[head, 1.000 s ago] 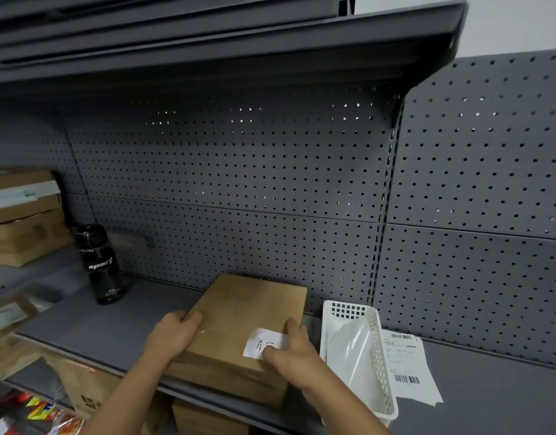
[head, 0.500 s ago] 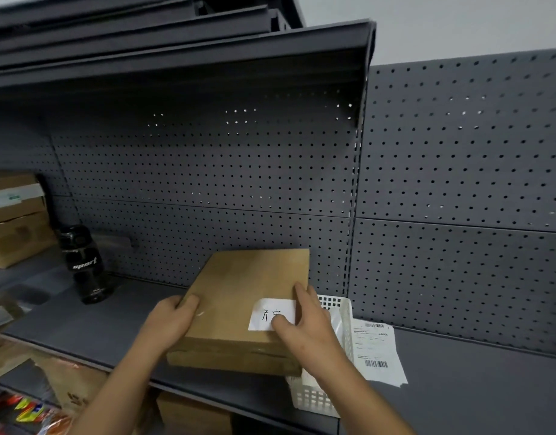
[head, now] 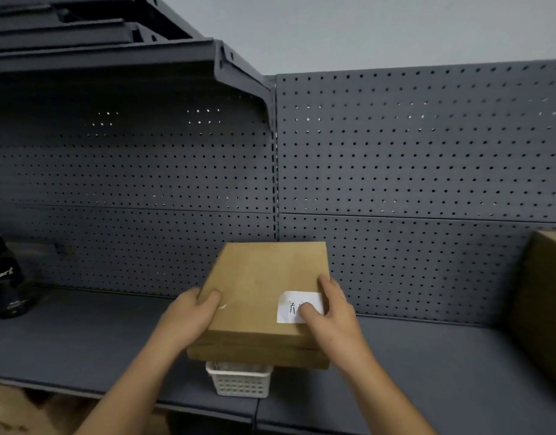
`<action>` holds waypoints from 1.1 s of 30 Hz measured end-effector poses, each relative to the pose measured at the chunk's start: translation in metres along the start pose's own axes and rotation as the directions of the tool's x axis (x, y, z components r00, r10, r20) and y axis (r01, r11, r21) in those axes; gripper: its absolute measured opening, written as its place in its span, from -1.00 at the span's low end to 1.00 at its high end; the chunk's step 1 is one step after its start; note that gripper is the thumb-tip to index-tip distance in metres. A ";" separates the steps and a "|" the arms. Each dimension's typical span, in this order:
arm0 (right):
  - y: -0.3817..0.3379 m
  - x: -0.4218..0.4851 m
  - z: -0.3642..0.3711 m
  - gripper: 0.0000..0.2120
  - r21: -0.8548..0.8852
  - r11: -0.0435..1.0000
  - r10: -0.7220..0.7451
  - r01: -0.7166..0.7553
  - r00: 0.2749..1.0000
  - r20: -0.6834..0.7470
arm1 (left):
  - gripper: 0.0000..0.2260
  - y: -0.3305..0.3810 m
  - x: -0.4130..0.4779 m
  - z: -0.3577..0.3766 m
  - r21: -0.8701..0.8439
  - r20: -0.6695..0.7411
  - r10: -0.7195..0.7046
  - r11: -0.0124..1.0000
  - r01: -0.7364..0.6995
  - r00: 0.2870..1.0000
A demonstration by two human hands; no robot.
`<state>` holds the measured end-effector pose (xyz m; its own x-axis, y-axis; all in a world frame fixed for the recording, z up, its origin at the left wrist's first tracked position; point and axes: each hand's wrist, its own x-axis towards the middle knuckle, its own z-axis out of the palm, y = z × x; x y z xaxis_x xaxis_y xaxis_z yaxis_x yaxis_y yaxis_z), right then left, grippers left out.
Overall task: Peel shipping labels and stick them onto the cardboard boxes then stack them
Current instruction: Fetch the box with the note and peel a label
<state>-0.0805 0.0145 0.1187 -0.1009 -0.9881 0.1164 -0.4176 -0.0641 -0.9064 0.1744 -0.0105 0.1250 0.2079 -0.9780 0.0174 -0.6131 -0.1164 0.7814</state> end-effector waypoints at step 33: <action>0.191 -0.023 -0.259 -0.34 0.090 0.981 0.176 -0.173 0.984 -0.021 | -0.60 0.111 -0.079 0.266 0.031 0.257 0.068 0.996 -0.078 0.964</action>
<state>-0.3922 0.0613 0.0481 -0.1920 -0.9807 -0.0362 -0.3104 0.0957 -0.9458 -0.1130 0.0080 0.0448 -0.0370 -0.9952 -0.0906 -0.6507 -0.0448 0.7580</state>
